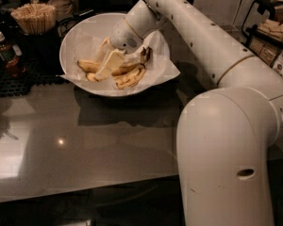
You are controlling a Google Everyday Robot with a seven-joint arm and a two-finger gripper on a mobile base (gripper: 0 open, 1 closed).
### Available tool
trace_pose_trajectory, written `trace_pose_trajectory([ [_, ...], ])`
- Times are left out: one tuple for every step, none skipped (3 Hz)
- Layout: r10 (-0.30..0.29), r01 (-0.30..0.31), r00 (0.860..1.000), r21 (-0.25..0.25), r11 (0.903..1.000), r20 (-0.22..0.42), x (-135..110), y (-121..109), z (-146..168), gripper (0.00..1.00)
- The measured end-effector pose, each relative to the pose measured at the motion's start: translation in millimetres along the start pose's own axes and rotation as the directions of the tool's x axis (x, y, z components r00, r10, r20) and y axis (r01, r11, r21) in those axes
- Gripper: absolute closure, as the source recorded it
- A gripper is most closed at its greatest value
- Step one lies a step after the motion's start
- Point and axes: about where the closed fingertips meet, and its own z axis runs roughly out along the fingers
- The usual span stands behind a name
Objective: Pick banana from white bowl
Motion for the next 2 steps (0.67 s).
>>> trace_pose_trajectory([
  [0.006, -0.006, 1.000, -0.001, 1.0000, -0.011, -3.1, -0.4, 2.0, 0.67],
  [0.008, -0.008, 1.000, 0.002, 1.0000, -0.018, -6.5, -0.9, 2.5, 0.91],
])
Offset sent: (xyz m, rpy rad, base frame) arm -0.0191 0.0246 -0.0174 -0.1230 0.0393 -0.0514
